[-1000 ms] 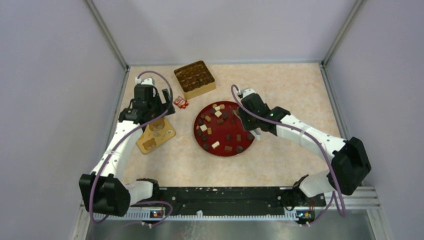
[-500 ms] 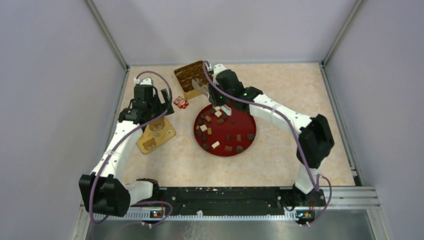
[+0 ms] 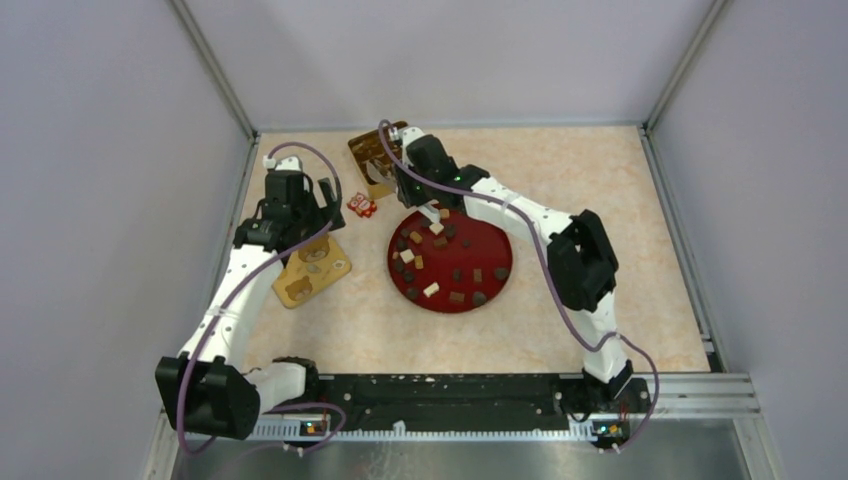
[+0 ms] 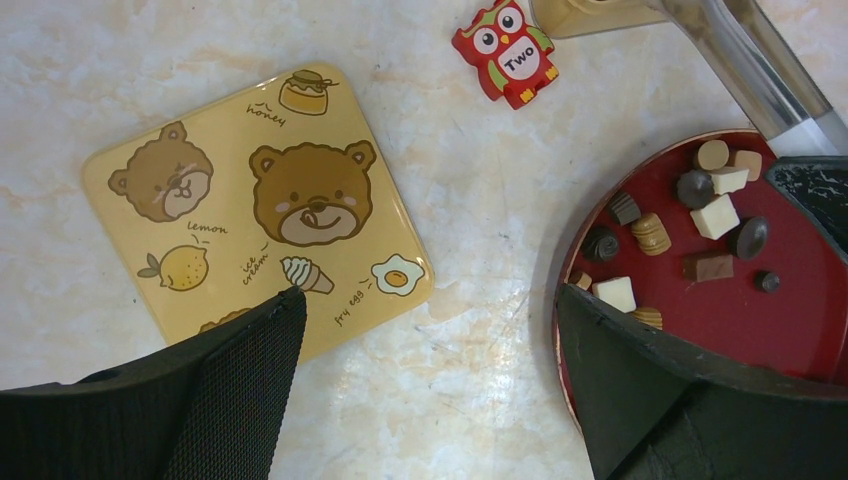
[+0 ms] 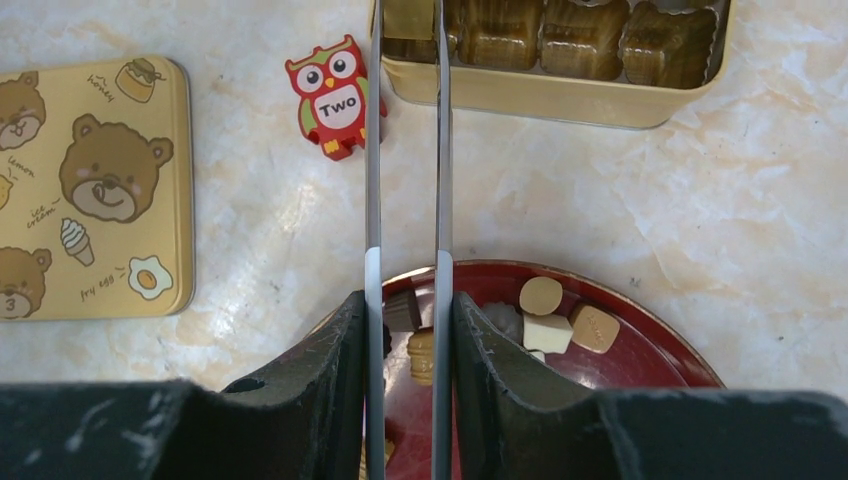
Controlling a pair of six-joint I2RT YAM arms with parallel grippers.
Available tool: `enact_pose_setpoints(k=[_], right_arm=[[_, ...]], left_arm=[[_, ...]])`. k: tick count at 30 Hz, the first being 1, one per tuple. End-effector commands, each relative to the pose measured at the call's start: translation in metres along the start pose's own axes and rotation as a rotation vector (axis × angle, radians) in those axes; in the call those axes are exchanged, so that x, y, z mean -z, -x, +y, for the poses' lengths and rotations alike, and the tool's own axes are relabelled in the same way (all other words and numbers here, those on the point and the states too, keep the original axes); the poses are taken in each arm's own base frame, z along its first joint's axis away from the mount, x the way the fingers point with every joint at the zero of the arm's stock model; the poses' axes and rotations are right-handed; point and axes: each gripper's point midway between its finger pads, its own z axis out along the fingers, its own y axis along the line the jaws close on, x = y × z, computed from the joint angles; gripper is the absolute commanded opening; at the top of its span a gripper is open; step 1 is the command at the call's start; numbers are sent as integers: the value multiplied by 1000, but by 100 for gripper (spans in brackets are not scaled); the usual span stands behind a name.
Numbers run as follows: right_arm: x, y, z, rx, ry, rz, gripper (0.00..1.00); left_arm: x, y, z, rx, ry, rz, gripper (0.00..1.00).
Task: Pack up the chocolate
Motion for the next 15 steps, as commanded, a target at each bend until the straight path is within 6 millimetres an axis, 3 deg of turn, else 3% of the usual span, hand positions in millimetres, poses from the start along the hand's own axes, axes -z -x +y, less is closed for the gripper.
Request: enact_pose_setpoints(k=[1, 8, 15], right_arm=[[-2, 36, 13, -11, 33, -96, 22], [-17, 29, 13, -16, 26, -74, 23], [-20, 25, 12, -16, 23, -57, 33]], left_arm=[[10, 17, -4, 0, -19, -60, 99], [10, 16, -4, -3, -20, -58, 99], [11, 15, -4, -5, -24, -59, 99]])
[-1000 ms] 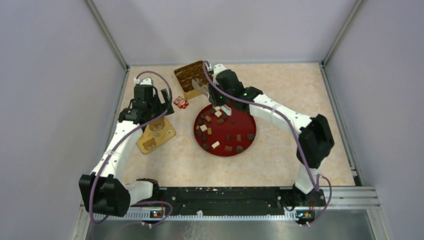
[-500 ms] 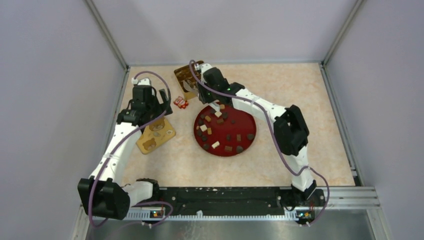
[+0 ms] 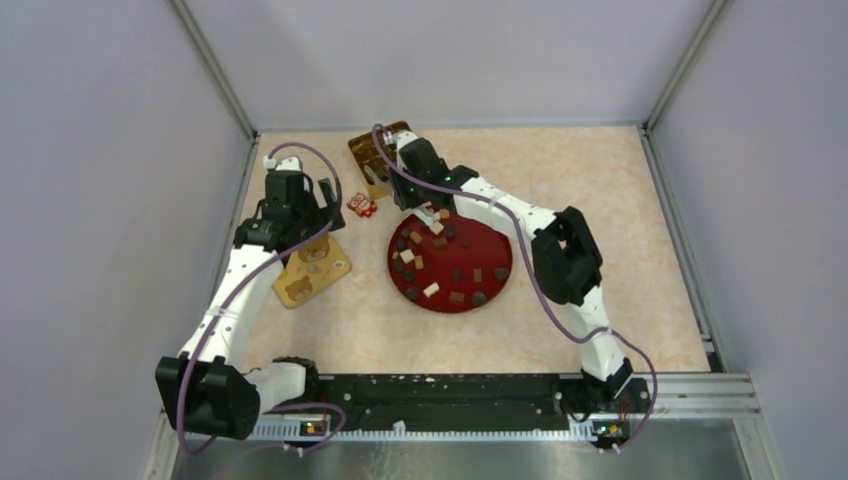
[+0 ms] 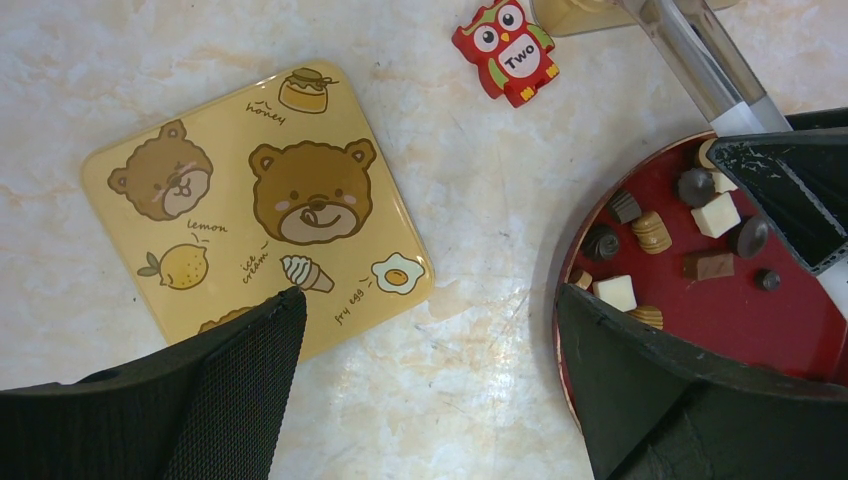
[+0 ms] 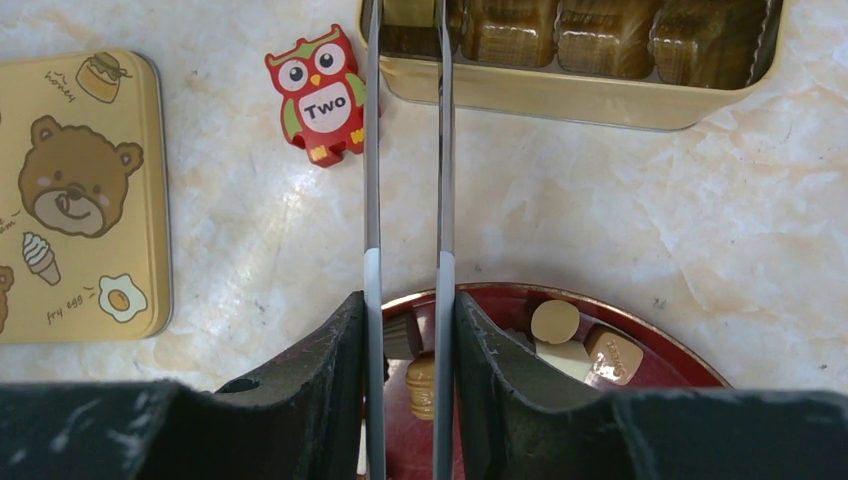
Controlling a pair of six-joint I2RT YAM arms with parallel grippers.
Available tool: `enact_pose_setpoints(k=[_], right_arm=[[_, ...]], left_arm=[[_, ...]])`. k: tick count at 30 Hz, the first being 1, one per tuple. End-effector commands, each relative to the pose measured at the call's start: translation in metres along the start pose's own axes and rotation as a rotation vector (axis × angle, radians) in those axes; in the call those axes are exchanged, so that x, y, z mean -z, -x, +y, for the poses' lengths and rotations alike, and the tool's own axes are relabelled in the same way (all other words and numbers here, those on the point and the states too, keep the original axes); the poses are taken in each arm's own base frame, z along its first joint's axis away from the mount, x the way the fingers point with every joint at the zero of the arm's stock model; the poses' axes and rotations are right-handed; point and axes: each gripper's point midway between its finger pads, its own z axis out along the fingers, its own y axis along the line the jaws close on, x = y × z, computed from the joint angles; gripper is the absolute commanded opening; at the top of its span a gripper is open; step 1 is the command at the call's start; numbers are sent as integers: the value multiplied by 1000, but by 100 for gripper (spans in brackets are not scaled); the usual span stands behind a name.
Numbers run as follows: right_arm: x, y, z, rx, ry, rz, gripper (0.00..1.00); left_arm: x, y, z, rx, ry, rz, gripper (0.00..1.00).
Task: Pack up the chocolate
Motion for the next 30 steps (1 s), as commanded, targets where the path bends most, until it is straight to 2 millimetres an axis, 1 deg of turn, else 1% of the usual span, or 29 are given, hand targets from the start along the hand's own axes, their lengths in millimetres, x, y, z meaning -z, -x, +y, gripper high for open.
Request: enact_pose_setpoints(k=[1, 10, 12, 13, 16, 20, 23, 25, 26, 27, 29, 30], right_arm=[[12, 37, 12, -10, 28, -95, 33], [19, 43, 12, -2, 24, -110, 35], [23, 47, 11, -4, 20, -122, 29], [26, 51, 11, -6, 20, -136, 23], [40, 63, 11, -9, 23, -179, 15], [61, 80, 12, -12, 27, -231, 13], [83, 88, 9, -13, 15, -272, 13], [99, 85, 4, -9, -5, -289, 13], [106, 81, 0, -8, -16, -289, 13], [117, 78, -3, -8, -26, -296, 13], [129, 60, -10, -10, -42, -271, 13], [133, 47, -13, -12, -49, -249, 14]], left_arm=[[10, 16, -5, -4, -26, -61, 99], [8, 14, -7, -3, -39, -53, 99], [8, 15, -7, -3, -38, -54, 99], [8, 15, -7, -3, -38, -55, 99], [8, 14, -6, -4, -36, -56, 99], [7, 14, -7, -6, -38, -54, 99], [7, 16, -7, -6, -35, -57, 99], [8, 16, -6, -7, -32, -61, 99], [8, 16, -6, -8, -30, -62, 99], [8, 17, -6, -9, -30, -63, 99], [8, 17, -5, -9, -28, -65, 99], [8, 18, -6, -9, -28, -66, 99]])
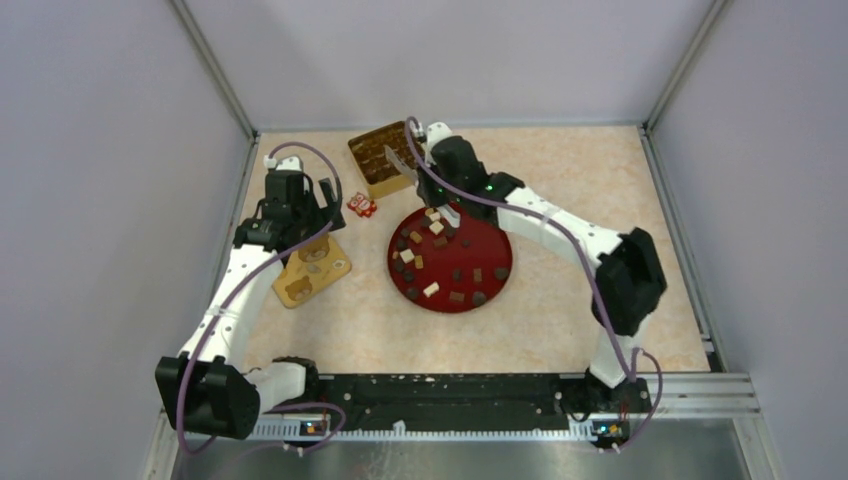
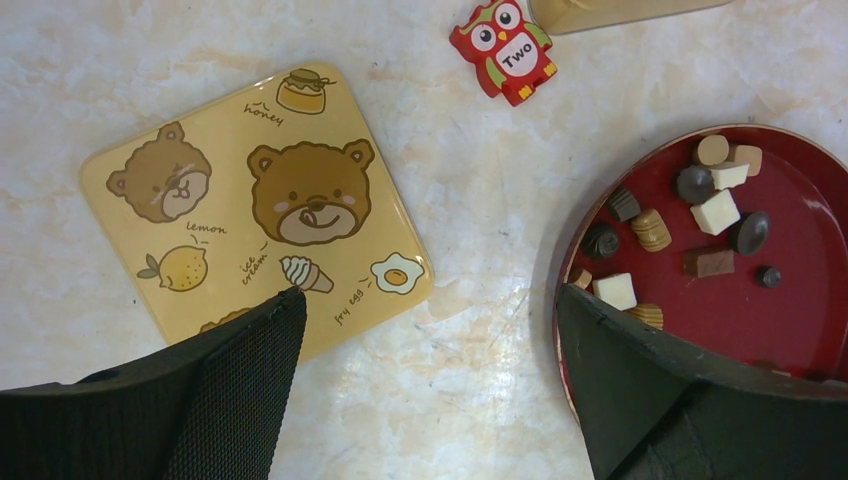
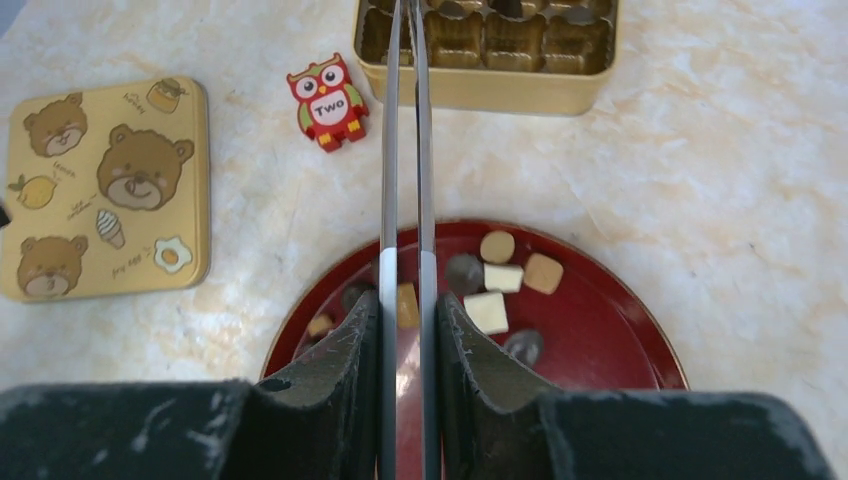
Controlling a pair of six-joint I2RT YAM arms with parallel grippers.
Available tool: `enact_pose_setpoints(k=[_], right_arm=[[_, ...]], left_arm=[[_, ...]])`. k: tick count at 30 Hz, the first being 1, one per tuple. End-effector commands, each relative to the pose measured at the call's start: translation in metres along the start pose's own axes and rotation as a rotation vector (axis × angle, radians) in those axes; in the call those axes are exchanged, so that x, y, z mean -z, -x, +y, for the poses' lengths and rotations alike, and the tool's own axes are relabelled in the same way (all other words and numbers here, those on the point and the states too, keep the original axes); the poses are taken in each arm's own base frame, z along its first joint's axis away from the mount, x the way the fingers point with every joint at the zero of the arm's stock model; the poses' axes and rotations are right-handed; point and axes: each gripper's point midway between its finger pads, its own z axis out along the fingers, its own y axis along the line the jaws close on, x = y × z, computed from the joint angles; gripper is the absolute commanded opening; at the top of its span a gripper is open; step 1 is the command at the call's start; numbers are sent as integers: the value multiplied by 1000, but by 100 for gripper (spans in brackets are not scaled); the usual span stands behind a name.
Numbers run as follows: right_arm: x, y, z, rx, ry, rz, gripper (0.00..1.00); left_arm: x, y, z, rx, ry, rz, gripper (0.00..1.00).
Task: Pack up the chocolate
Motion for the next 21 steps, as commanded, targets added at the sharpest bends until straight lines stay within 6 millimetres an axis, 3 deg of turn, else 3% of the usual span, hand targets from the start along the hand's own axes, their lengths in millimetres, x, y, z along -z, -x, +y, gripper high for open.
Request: enact_pose_setpoints(k=[1, 6, 10, 15, 21], right_arm=[[54, 17, -7, -11, -19, -103, 14], [88, -53, -30, -14, -79, 41, 14], [115, -92, -44, 5, -119, 142, 18], [136, -106, -53, -2, -155, 178, 26], [133, -117, -53, -6, -152, 205, 35]], left_arm=[[7, 19, -5, -3, -22, -69, 99], [5, 20, -6, -3, -26, -69, 99], [2, 20, -9, -2, -34, -64, 99], [-2, 19, -12, 4, -47, -57, 99], [-3, 20, -13, 5, -52, -57, 99]])
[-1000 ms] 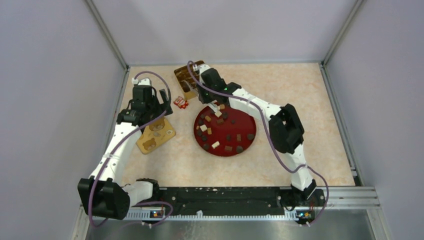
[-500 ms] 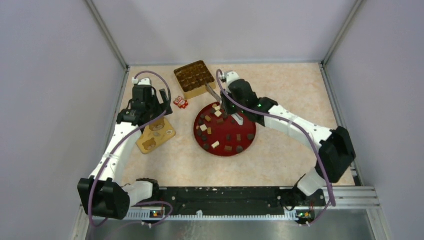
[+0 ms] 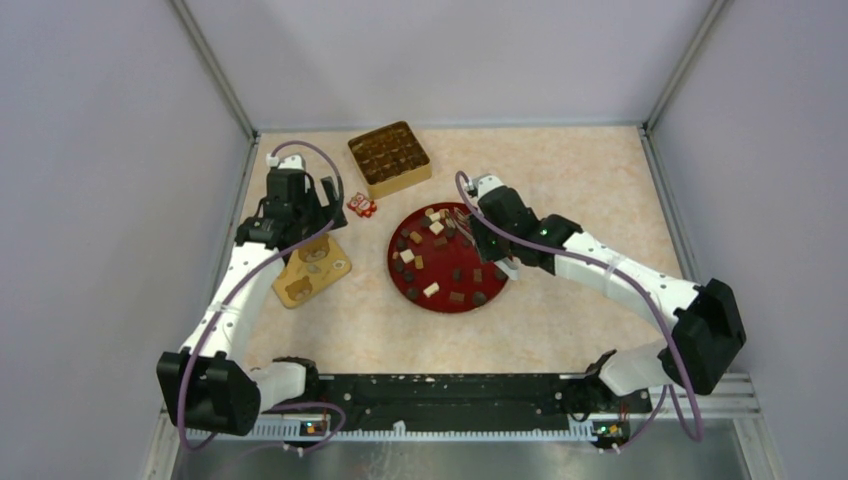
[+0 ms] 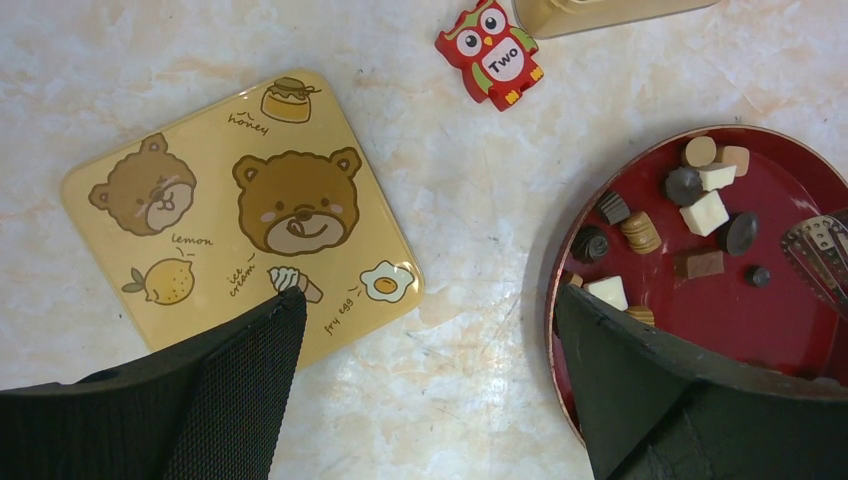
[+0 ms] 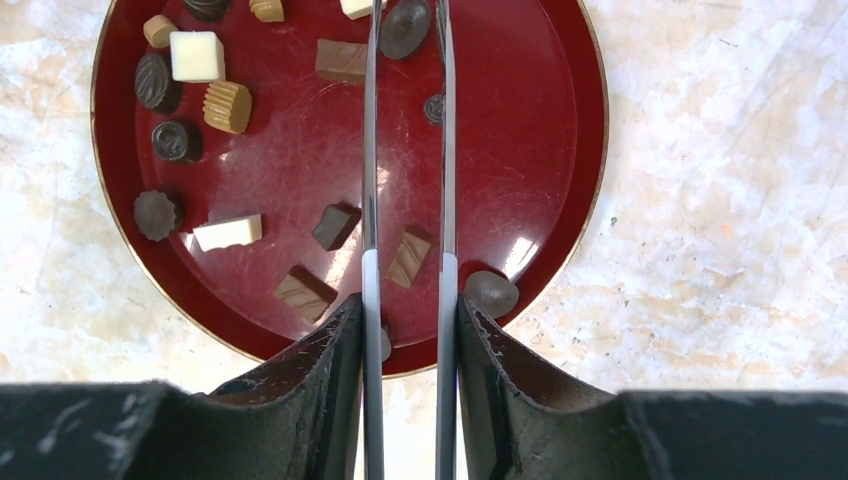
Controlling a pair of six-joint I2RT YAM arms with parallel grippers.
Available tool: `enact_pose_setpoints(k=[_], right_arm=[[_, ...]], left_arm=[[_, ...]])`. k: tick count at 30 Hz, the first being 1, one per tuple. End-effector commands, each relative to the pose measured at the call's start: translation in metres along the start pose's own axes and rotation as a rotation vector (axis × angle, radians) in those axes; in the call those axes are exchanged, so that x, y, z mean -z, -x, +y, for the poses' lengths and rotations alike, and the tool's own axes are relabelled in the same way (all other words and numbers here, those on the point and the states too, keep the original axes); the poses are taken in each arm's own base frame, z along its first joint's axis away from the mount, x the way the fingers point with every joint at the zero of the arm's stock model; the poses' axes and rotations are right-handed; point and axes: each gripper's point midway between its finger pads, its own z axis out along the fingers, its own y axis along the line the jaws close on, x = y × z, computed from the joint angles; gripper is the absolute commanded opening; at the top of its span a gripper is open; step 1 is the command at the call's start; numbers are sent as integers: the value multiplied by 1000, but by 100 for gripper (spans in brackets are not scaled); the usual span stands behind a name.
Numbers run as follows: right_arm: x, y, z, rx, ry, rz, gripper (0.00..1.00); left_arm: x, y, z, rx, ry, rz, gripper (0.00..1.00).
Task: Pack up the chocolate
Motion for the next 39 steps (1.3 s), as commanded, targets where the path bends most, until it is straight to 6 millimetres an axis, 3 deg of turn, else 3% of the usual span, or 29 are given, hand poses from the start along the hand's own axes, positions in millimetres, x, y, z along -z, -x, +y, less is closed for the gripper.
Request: enact_pose_setpoints(k=[1, 17, 32, 39], right_arm=[[4, 7, 3, -17, 9, -41, 35], [-31, -15, 11, -16, 21, 25, 37], [-41, -12, 12, -1, 12, 24, 33], [-31, -3, 9, -2, 1, -2, 15]], left_arm=[[2, 19, -8, 7, -30, -57, 99], [1, 15, -8, 9, -33, -47, 99], [2, 14, -10, 9, -43, -44, 99], [1, 14, -10, 7, -46, -43, 99]])
